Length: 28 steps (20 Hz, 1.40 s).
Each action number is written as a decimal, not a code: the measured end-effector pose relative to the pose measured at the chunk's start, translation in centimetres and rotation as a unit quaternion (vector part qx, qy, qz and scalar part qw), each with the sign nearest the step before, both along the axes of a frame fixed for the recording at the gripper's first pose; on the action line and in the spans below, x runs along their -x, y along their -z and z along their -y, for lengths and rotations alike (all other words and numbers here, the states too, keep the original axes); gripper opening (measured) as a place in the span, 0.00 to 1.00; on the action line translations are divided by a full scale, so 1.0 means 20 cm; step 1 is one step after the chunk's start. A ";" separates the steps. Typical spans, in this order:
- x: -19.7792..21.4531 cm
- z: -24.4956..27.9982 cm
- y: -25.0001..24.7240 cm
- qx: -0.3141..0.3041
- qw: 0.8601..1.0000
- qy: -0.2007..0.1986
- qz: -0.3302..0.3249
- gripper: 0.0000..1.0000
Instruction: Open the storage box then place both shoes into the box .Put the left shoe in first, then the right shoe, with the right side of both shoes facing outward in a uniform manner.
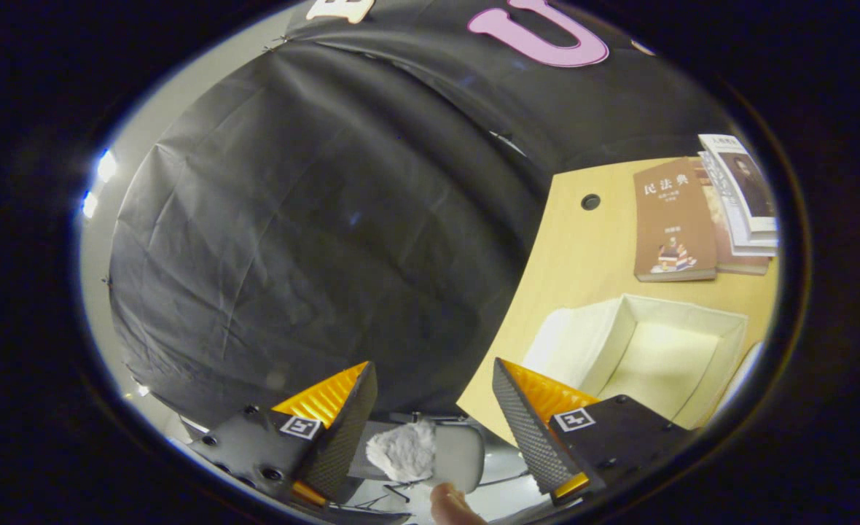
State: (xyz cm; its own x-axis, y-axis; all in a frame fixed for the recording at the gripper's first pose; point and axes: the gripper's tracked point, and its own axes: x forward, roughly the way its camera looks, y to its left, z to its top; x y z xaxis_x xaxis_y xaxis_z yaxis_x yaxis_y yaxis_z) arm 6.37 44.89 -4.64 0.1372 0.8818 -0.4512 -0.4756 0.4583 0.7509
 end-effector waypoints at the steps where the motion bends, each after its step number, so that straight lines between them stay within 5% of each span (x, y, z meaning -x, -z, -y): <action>1: -0.01 0.05 0.02 0.007 1.000 0.005 0.004 1.00; 16: -0.28 1.31 0.59 0.178 0.976 0.111 0.062 0.98; 28: -0.22 1.95 1.48 0.385 0.919 0.080 0.026 0.94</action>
